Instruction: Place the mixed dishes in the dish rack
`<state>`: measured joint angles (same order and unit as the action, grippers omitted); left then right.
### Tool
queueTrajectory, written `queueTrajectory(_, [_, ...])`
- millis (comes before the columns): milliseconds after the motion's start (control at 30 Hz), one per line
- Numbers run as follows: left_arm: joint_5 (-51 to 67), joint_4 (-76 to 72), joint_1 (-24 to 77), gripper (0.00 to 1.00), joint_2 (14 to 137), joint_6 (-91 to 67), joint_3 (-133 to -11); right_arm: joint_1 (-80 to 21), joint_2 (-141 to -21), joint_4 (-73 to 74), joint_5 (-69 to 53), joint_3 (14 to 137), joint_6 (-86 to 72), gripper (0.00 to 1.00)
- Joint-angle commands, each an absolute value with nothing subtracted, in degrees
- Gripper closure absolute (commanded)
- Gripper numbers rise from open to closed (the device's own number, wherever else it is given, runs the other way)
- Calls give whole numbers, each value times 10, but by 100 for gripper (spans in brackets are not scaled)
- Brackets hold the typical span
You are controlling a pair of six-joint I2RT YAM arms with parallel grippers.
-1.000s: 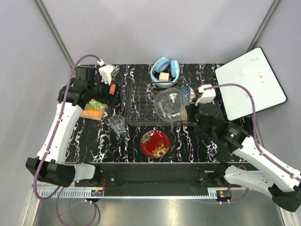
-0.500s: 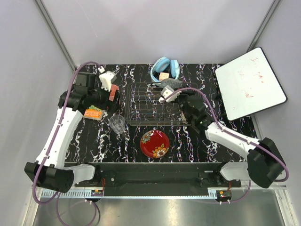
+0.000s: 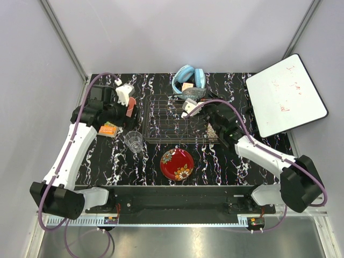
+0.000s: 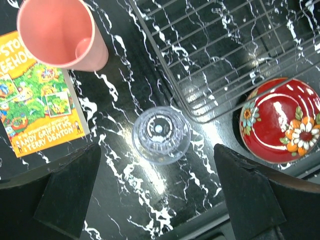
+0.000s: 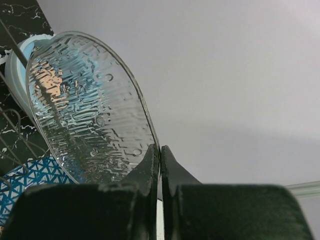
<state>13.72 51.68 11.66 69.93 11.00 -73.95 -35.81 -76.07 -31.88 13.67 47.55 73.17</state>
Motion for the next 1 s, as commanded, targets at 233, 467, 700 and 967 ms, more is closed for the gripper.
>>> queueTrajectory(233, [156, 474, 115, 1, 730, 100, -756, -329, -830, -329, 98, 483, 711, 100])
queueTrajectory(467, [169, 465, 115, 1, 733, 103, -748, -320, -877, -371, 111, 482, 714, 100])
queueTrajectory(700, [163, 465, 115, 1, 750, 99, -760, -315, -887, -378, 128, 462, 722, 100])
queueTrajectory(967, [163, 466, 115, 1, 756, 97, -753, -303, -849, -393, 120, 450, 759, 100])
